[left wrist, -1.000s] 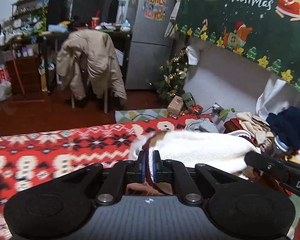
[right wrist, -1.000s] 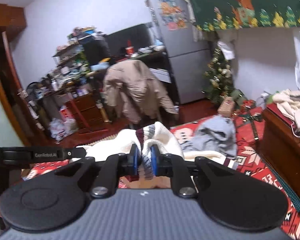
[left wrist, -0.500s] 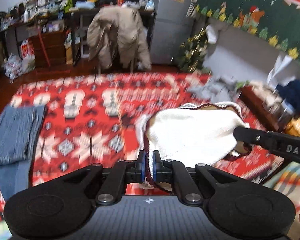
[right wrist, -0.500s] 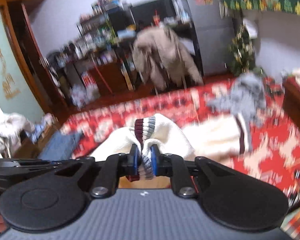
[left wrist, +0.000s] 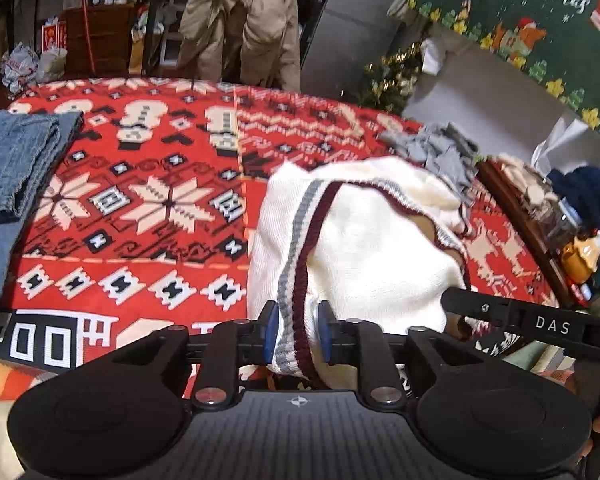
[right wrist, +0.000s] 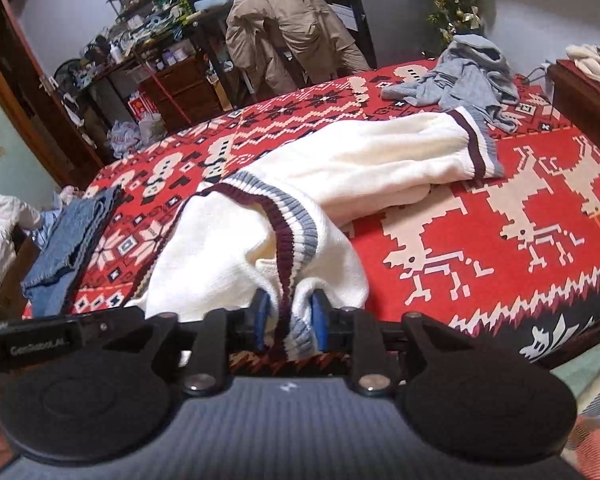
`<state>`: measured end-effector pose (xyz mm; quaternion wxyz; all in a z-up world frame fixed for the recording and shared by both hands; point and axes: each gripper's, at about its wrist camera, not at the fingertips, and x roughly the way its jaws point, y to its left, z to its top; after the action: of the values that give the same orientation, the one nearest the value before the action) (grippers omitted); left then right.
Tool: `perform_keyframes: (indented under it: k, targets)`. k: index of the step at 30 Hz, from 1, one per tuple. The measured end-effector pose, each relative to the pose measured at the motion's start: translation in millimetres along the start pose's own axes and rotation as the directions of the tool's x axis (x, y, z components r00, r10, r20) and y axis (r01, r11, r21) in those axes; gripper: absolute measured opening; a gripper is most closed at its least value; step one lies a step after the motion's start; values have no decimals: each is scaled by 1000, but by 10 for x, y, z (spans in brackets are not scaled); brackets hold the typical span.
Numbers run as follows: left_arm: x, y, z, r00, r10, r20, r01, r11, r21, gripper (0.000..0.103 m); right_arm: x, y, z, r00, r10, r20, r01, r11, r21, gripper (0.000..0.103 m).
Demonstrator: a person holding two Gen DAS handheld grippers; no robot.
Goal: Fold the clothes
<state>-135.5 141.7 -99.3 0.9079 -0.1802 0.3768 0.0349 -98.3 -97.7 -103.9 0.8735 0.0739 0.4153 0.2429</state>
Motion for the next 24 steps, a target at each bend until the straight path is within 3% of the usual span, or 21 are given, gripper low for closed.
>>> perform_keyframes:
  k: [4, 6, 12, 18, 22, 23, 24]
  targets:
    - [34, 26, -20, 1000, -10, -24, 9, 1000, -18, 39, 84, -62, 95, 1000, -16, 9, 16, 1000, -1, 45]
    - [81, 34, -28, 999, -11, -50, 9, 1000, -29, 40, 84, -63, 100, 1000, -28, 13, 28, 1000, -5, 58]
    - [131, 34, -58, 997, -32, -74, 30, 999, -28, 43, 37, -20, 101, 999, -18, 27, 19, 999, -28, 74]
    - [139, 111, -65, 995, -72, -66, 67, 995, -75, 24, 97, 119, 54, 1000, -9, -9, 8, 994, -112, 80]
    - [149, 98, -67, 993, -95, -70, 89, 993, -74, 23, 247, 104, 49, 998, -45, -52, 39, 993, -116, 80]
    - [152, 83, -67, 993, -96, -71, 91, 993, -71, 22, 285, 89, 51, 997, -50, -60, 44, 993, -110, 70]
    - [156, 69, -66, 993, -98, -73, 93, 993, -67, 21, 321, 74, 50, 996, -52, -68, 45, 993, -105, 46]
